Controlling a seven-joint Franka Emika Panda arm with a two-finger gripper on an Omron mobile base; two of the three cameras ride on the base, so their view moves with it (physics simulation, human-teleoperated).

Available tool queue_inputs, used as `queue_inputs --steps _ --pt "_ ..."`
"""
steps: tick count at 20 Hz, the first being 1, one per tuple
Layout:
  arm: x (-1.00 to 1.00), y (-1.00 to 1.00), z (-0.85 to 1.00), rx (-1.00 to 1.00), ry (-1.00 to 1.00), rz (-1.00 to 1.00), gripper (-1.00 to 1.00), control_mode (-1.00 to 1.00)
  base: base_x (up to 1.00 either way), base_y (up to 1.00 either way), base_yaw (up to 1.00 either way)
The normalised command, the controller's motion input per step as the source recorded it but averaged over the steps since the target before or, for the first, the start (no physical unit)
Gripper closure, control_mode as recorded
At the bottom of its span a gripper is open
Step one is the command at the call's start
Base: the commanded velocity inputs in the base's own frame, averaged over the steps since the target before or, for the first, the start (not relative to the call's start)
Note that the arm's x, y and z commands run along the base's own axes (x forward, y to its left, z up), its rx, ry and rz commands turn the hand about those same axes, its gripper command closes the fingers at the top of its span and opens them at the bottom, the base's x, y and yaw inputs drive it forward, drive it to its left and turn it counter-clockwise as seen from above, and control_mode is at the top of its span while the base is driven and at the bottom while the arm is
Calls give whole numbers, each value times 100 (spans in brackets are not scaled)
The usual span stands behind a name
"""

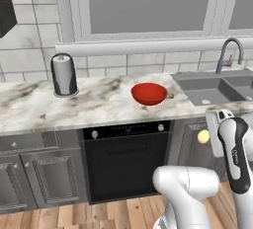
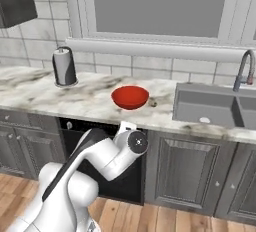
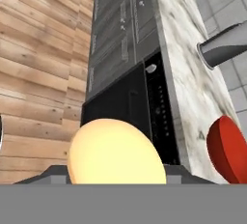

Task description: Gather the eggs and milk located in the vicinity of the sink area and place them right next to the bowl.

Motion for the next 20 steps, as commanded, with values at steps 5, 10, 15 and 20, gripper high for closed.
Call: queue_inputs --steps 5,10,15,20 --pt "0 0 0 0 0 0 100 100 46 26 0" --pt "0 0 0 0 0 0 100 100 63 4 -1" --pt "0 0 0 0 0 0 100 100 58 0 -2" --pt "0 0 0 0 0 0 100 100 40 -9 -4"
